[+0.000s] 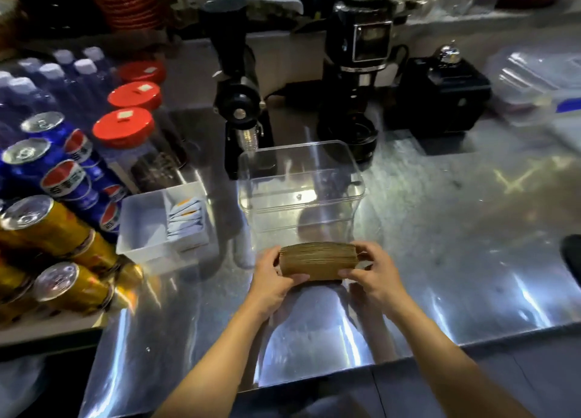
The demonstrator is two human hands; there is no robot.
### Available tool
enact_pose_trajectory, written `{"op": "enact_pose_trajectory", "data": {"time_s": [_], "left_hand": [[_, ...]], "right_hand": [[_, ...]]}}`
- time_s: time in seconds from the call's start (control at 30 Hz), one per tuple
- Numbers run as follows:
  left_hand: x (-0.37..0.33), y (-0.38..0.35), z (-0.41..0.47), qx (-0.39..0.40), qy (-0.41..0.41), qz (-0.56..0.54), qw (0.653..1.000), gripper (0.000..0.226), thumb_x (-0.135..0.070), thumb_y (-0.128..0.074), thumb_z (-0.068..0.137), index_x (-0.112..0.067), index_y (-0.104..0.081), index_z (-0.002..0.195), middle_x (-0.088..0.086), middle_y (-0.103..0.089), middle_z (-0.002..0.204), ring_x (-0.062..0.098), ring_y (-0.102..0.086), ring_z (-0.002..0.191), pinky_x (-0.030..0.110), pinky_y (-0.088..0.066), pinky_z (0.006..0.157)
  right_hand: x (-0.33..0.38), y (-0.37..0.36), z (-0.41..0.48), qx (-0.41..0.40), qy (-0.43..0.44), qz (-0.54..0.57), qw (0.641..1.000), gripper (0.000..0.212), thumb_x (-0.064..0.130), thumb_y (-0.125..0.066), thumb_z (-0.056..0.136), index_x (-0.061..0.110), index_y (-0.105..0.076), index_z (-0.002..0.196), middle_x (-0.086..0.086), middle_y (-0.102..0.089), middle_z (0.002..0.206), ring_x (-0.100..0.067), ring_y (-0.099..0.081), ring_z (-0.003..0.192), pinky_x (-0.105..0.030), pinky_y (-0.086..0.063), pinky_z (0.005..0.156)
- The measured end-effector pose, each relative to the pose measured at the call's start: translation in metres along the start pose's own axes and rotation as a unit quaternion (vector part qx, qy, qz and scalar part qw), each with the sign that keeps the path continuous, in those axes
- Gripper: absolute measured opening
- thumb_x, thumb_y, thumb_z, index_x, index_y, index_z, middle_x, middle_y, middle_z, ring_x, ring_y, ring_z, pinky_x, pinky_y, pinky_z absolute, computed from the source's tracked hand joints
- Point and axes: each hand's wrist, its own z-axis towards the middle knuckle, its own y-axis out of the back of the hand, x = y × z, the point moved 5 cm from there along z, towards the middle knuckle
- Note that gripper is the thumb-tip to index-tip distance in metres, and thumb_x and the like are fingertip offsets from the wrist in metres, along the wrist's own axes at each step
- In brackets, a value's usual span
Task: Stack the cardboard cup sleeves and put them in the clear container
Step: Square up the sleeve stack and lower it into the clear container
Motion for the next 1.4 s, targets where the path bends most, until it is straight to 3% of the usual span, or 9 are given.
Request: {"op": "enact_pose_trajectory", "data": {"time_s": [0.17, 0.33, 0.5, 0.57, 0.7, 0.87, 1.17, 1.3, 1.4], "left_hand": [[0.020, -0.010, 0.001, 0.017, -0.010, 0.024, 1.000, 0.047, -0.004, -0.077, 0.063, -0.026, -0.055, 0.098, -0.001, -0.064, 0.089, -0.008, -0.060, 0.074, 0.011, -0.047, 0.066], [0.033, -0.022, -0.001, 0.050, 0.070, -0.189, 0.978, 0.066, -0.029, -0.078, 0.059, -0.033, -0.051, 0.120, 0.007, -0.055, 0.124, 0.028, -0.058, 0.111, 0.058, -0.047, 0.095], [0.029, -0.029, 0.002, -0.031, 0.065, -0.237, 0.969, 0.041, -0.039, -0.070, 0.070, -0.019, -0.060, 0.103, 0.001, -0.064, 0.098, 0.015, -0.060, 0.089, 0.031, -0.047, 0.077], [0.023, -0.030, 0.003, -0.101, 0.061, -0.200, 0.973, 0.016, -0.032, -0.062, 0.081, -0.016, -0.059, 0.081, -0.003, -0.063, 0.073, 0.007, -0.058, 0.068, 0.020, -0.046, 0.064], [0.012, -0.031, 0.006, -0.164, 0.040, -0.195, 0.966, 0.023, -0.027, -0.052, 0.089, -0.021, -0.053, 0.067, 0.000, -0.053, 0.069, 0.013, -0.050, 0.067, 0.027, -0.042, 0.062], [0.019, -0.034, 0.008, -0.142, 0.040, -0.164, 0.975, 0.024, -0.024, -0.048, 0.093, -0.019, -0.054, 0.071, -0.001, -0.054, 0.071, 0.013, -0.050, 0.068, 0.027, -0.041, 0.063], [0.014, -0.028, 0.001, -0.059, 0.030, -0.111, 0.992, 0.016, -0.034, -0.059, 0.086, -0.019, -0.059, 0.088, 0.000, -0.062, 0.082, 0.012, -0.058, 0.077, 0.017, -0.048, 0.068], [0.019, -0.010, -0.015, 0.035, 0.013, -0.057, 0.998, 0.065, -0.032, -0.081, 0.058, -0.028, -0.052, 0.116, 0.002, -0.065, 0.109, 0.016, -0.063, 0.101, 0.031, -0.052, 0.088], [0.021, -0.002, -0.017, 0.047, -0.004, 0.021, 0.999, 0.065, -0.018, -0.078, 0.062, -0.029, -0.050, 0.119, 0.000, -0.064, 0.114, 0.011, -0.062, 0.105, 0.028, -0.049, 0.094]], "right_hand": [[-0.023, -0.008, -0.003, 0.005, 0.029, 0.013, 0.999, 0.049, -0.003, -0.075, 0.066, 0.036, -0.055, 0.089, 0.014, -0.056, 0.095, 0.010, -0.056, 0.088, -0.001, -0.041, 0.073], [-0.026, -0.025, -0.005, 0.080, 0.000, 0.122, 0.989, 0.053, 0.017, -0.074, 0.071, 0.036, -0.049, 0.115, 0.009, -0.060, 0.108, 0.003, -0.060, 0.089, -0.010, -0.049, 0.073], [-0.024, -0.039, -0.001, -0.042, -0.027, 0.162, 0.986, 0.013, 0.029, -0.061, 0.085, 0.022, -0.057, 0.096, 0.001, -0.063, 0.091, -0.016, -0.059, 0.087, -0.031, -0.048, 0.079], [-0.023, -0.039, 0.003, -0.107, -0.029, 0.150, 0.982, 0.012, 0.032, -0.056, 0.088, 0.024, -0.057, 0.079, 0.005, -0.061, 0.075, -0.013, -0.057, 0.074, -0.028, -0.045, 0.070], [-0.018, -0.035, 0.013, -0.154, -0.001, 0.159, 0.975, 0.020, 0.040, -0.053, 0.085, 0.029, -0.058, 0.069, 0.013, -0.059, 0.062, -0.001, -0.051, 0.061, -0.015, -0.041, 0.059], [-0.032, -0.037, 0.012, -0.129, -0.021, 0.176, 0.976, 0.024, 0.029, -0.053, 0.090, 0.022, -0.059, 0.068, 0.016, -0.058, 0.057, 0.000, -0.050, 0.059, -0.025, -0.040, 0.061], [-0.031, -0.036, 0.007, -0.114, -0.010, 0.173, 0.978, 0.030, 0.029, -0.049, 0.092, 0.024, -0.056, 0.064, 0.018, -0.058, 0.058, 0.003, -0.049, 0.057, -0.010, -0.038, 0.053], [-0.031, -0.036, 0.006, -0.111, -0.015, 0.165, 0.980, 0.029, 0.030, -0.048, 0.092, 0.023, -0.056, 0.065, 0.017, -0.058, 0.058, 0.003, -0.049, 0.056, -0.011, -0.038, 0.053], [-0.030, -0.034, 0.006, -0.103, -0.014, 0.166, 0.981, 0.027, 0.029, -0.049, 0.092, 0.020, -0.057, 0.068, 0.011, -0.055, 0.060, 0.000, -0.049, 0.059, -0.014, -0.038, 0.055]]}}
